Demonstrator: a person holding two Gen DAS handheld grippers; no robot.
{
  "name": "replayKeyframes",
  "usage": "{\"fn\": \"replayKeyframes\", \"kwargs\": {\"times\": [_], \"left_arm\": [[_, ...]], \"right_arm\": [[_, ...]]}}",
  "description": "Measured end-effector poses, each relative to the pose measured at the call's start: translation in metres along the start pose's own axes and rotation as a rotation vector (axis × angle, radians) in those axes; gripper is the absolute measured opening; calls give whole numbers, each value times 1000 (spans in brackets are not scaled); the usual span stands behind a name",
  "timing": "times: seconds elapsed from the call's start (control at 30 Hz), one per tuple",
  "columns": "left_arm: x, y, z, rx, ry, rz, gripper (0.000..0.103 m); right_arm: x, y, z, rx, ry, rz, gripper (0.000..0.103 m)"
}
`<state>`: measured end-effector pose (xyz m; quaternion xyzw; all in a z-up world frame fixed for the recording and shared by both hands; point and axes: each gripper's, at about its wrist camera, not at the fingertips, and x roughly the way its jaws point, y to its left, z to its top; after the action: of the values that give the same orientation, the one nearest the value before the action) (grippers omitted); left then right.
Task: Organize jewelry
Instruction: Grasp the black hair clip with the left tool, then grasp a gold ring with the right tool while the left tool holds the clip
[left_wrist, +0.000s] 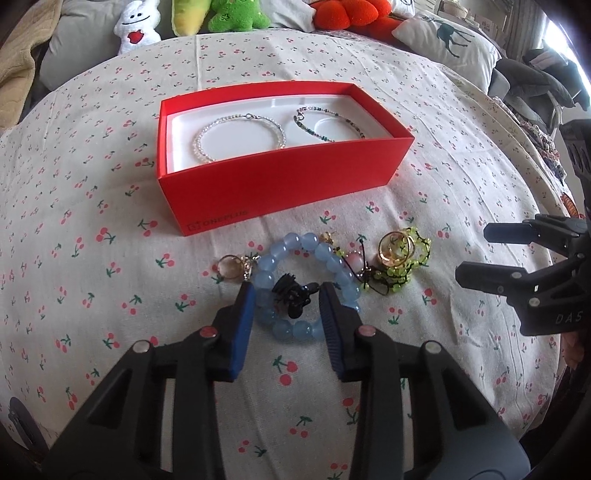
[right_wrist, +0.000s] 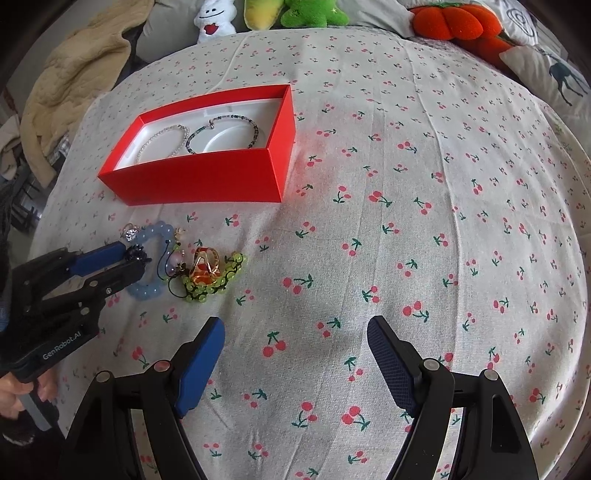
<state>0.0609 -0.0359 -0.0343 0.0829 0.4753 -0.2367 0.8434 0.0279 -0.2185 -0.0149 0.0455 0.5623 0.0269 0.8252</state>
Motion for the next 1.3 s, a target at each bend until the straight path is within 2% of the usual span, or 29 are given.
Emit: {"fn": "replayKeyframes", "kwargs": {"times": [0.13,0.27,0.6,1.03,1.07,1.13,1.3], "left_arm": [[-8,-7,1,35,-30,-23,38],[-8,-12,1,55,-18,-30,38],[7,-5,0,33,20,5,23],[-15,1,4,-16,-8,11,23],[-17,1,4,-17,-8,10,23],[-19,1,2,-14,-6,19,23],[-20,1,0,0,1,42,23]], "right_arm": [[-1,0,0,7,-3,1,81],[-1,0,0,8,-3,-2,81],[0,2,-1,10,1,2,81],[-5,5,19,69,-22,80,80],[-5,6,21,78,-24,92,78],[-4,8,27,87,-21,119,62],[0,21,36,79,-8,167,43]]}}
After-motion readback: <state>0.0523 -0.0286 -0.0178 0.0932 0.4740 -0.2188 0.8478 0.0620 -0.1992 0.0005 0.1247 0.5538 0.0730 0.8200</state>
